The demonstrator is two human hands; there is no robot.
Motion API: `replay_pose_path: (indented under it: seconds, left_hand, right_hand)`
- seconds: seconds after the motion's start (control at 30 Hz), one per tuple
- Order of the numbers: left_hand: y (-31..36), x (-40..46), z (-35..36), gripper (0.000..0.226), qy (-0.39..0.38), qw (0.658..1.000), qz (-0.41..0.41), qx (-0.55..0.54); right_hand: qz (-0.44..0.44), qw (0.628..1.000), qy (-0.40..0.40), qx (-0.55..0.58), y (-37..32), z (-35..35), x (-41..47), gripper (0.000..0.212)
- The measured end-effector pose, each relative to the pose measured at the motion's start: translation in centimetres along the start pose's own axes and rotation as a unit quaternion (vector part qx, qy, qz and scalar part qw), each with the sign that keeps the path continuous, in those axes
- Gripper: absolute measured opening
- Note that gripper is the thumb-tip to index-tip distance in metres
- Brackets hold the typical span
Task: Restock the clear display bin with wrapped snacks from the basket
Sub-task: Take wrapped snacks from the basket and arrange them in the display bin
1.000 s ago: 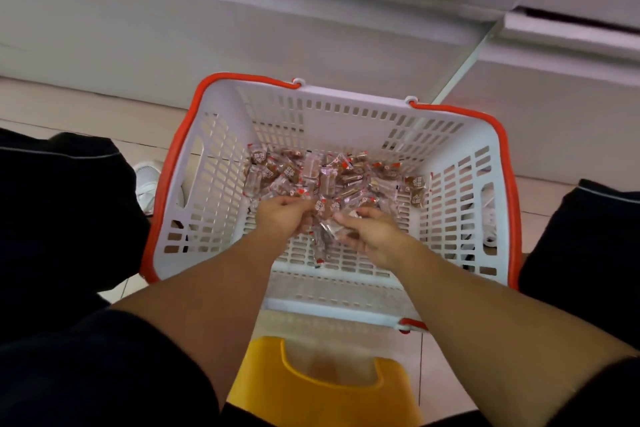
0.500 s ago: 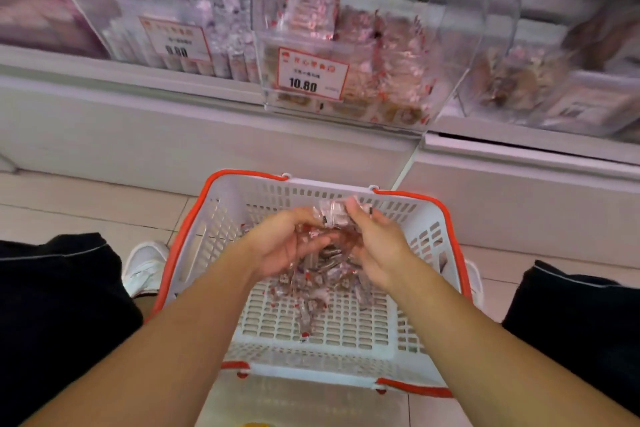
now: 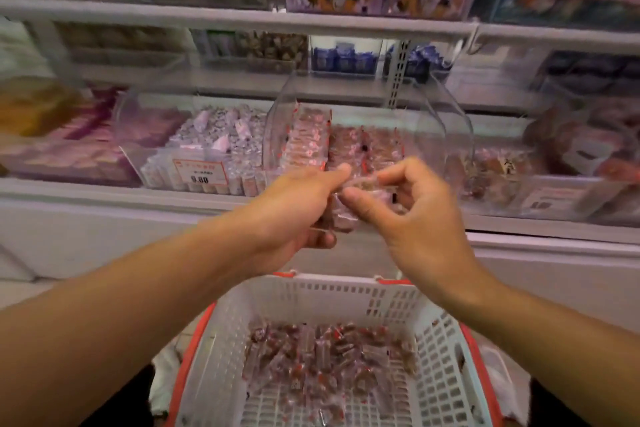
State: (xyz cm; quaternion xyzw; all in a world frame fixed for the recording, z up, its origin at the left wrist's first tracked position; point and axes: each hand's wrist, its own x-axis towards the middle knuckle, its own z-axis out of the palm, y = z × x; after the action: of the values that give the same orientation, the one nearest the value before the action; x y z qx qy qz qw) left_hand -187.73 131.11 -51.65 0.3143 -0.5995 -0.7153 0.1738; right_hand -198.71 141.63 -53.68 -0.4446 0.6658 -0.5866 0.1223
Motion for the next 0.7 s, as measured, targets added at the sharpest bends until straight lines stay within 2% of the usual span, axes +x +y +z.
replay_pose_path:
  seconds: [0.1,0.17,0.27,0.37,0.53,0.57,0.63,0.7]
  left_hand:
    - [3.5,1.1,-0.8,0.034,-0.081,0.995,0.025,-0.047]
    - [5.0,2.7,-1.4,0.032,-0.094,0.993,0.039,-0.058]
    - [5.9,5.8,-2.3,0.016,-0.05,0.995,0.086,-0.014]
    - [6.1,8.3,-3.3,0.01,0.012,0.989,0.132,0.064]
    - [6.4,10.5,-5.1,0.006,0.047,0.938,0.237,0.248]
    - [6.3,10.8,-5.3,0.005,0.047,0.938,0.231,0.254]
    - [6.1,11.5,-5.6,0.004,0.044,0.959,0.187,0.209]
    - [6.0,11.9,-5.8,0.006,0.042,0.975,0.152,0.154]
  right_hand:
    - [-0.06,0.998,0.0,-0.028,-2.1,-1.1,4.3,0.044]
    - [-0.077,0.996,-0.001,-0.043,-2.3,-1.3,6.9,0.042]
    - [-0.084,0.995,-0.006,-0.061,-1.1,-0.5,9.7,0.039]
    - [-0.102,0.989,-0.04,-0.095,0.1,0.2,12.0,0.038]
    - [-0.133,0.977,-0.062,-0.157,2.1,0.3,14.1,0.033]
    - [-0.13,0.977,-0.059,-0.155,2.3,0.4,14.3,0.032]
    - [-0.127,0.977,-0.068,-0.155,2.6,0.8,14.6,0.03]
    - [-0.119,0.976,-0.106,-0.146,2.7,1.4,15.0,0.026]
